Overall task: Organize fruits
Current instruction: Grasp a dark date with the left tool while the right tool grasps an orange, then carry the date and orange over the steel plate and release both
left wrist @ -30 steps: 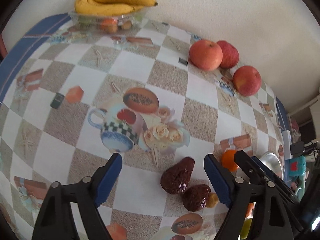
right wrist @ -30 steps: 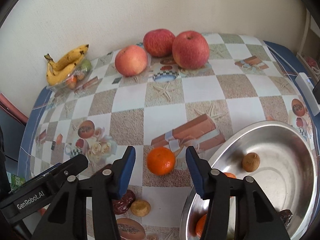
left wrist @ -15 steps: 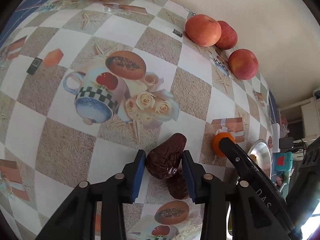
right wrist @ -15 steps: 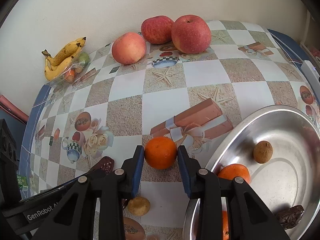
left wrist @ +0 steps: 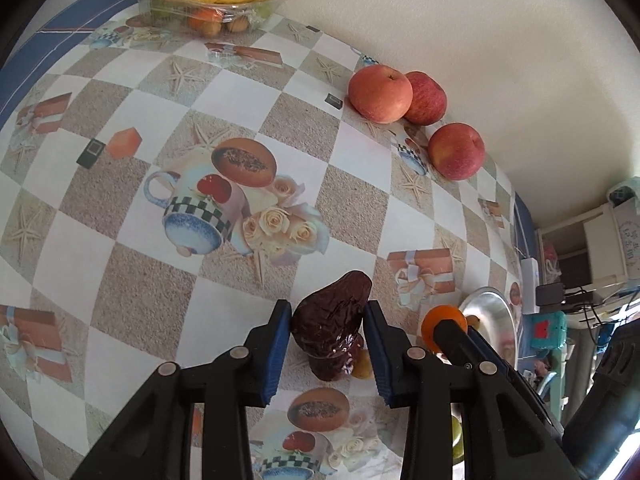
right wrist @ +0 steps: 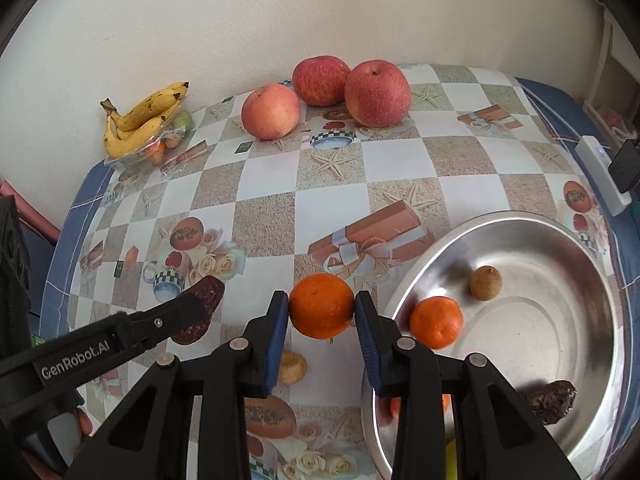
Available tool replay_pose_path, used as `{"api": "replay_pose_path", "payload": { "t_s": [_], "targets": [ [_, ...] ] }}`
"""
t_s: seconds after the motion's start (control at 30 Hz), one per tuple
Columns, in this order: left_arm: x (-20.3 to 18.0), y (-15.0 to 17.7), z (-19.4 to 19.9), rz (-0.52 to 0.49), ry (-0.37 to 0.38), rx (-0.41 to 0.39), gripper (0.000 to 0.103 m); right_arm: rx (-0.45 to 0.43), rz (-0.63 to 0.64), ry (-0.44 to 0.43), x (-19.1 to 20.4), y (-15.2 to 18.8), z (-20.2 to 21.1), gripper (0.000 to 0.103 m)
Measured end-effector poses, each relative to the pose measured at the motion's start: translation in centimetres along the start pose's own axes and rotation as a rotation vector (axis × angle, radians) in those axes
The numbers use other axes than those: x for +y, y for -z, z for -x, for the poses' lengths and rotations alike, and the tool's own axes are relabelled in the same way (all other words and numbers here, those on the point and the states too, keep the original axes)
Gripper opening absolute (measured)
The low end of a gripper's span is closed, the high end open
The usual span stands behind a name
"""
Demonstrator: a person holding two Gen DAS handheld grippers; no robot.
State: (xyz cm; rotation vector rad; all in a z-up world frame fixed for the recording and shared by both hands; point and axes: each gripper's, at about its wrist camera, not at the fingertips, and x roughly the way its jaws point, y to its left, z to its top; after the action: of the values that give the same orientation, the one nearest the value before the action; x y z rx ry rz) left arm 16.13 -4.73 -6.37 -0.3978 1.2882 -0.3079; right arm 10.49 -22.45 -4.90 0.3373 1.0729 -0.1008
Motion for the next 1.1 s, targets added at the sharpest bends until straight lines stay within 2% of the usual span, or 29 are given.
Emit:
{"api": "replay_pose_path", "payload": {
  "t_s": [0.53, 0.9, 1.1],
  "targets": [
    [-2.1, 1.9, 1.5, -0.049, 0.011, -0.027, 0.039, 0.006, -0.028, 0.021, -1.2, 3.3, 3.3, 0.036],
    [-5.5, 3.7, 0.3, -0.130, 0.040, 0.016, 0.039, 0.002, -0.193, 0.119, -7.9, 3.2, 3.9, 0.036],
    [-8.7, 5.5, -0.5, -0.226, 0.085, 0.050, 0.039, -0.016, -0.328, 0.187, -12.6, 3.6, 4.8, 0.036]
  ]
}}
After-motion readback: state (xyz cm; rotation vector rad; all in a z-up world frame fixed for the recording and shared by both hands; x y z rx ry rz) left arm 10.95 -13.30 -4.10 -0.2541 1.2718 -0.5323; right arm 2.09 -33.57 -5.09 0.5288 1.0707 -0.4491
